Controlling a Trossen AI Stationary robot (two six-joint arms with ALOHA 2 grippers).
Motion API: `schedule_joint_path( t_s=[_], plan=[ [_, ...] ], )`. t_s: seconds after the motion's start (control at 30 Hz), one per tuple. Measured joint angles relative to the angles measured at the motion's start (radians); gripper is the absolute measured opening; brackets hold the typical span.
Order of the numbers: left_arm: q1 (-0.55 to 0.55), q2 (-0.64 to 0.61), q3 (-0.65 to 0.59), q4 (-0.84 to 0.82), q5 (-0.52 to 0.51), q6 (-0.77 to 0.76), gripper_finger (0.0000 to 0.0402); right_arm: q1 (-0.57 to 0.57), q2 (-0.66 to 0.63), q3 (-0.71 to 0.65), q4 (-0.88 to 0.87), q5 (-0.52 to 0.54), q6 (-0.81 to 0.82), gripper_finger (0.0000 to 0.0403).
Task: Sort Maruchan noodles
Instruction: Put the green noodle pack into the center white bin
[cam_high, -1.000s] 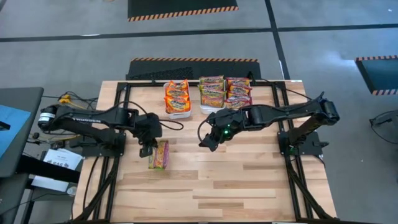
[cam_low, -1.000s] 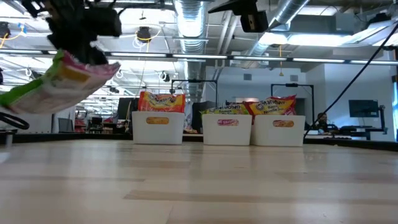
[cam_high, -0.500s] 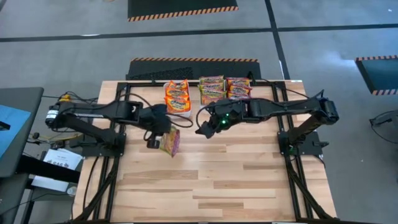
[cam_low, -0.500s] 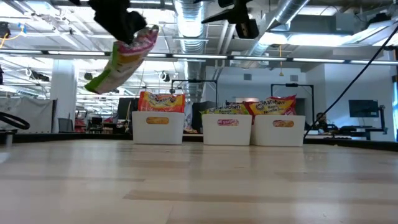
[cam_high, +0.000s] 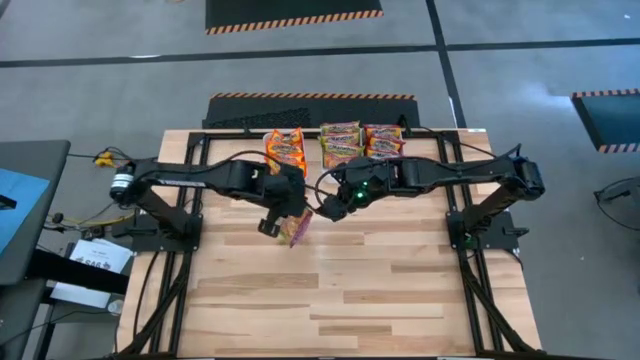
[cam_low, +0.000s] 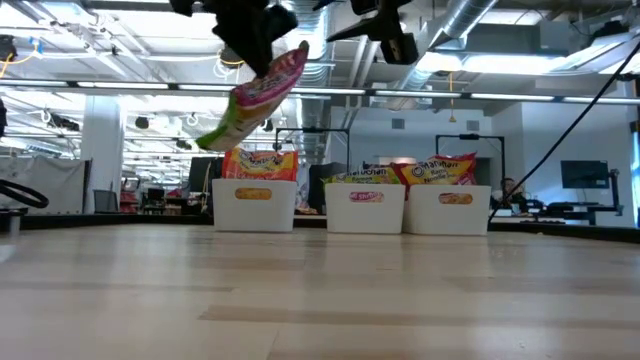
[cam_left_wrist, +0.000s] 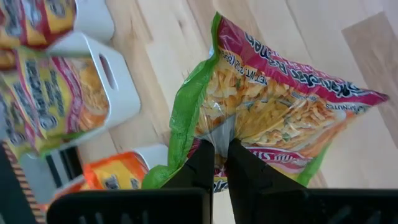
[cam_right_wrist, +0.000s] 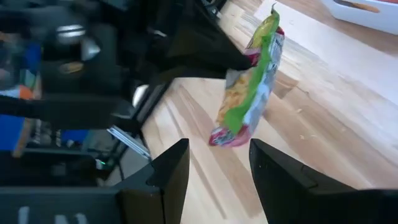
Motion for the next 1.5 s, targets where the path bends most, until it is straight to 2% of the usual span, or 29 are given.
schedule_joint_path(
  t_s=[0.13,0.4,0.53,1.13,1.5],
  plan=[
    [-0.020,0.023,0.044,0.006,-0.010,0.038,0.0006,0.001,0.000,0.000,-0.033,0.000,-0.037,0.0193],
    [-0.025,0.023,0.046,0.054,-0.031,0.076,0.0006,0.024,0.000,0.000,-0.037,-0.004,-0.114,0.0193],
    [-0.026,0.023,0.046,0.124,-0.032,0.092,0.0006,0.032,0.000,0.000,-0.037,0.004,-0.117,0.0193],
    [-0.048,0.023,0.046,0.165,-0.069,0.087,0.0006,0.000,0.003,0.000,-0.102,0.068,-0.075,0.0193],
    [-0.048,0.023,0.044,0.153,-0.052,0.104,0.0009,-0.013,0.074,0.002,-0.023,-0.006,-0.062,0.0186]
  ],
)
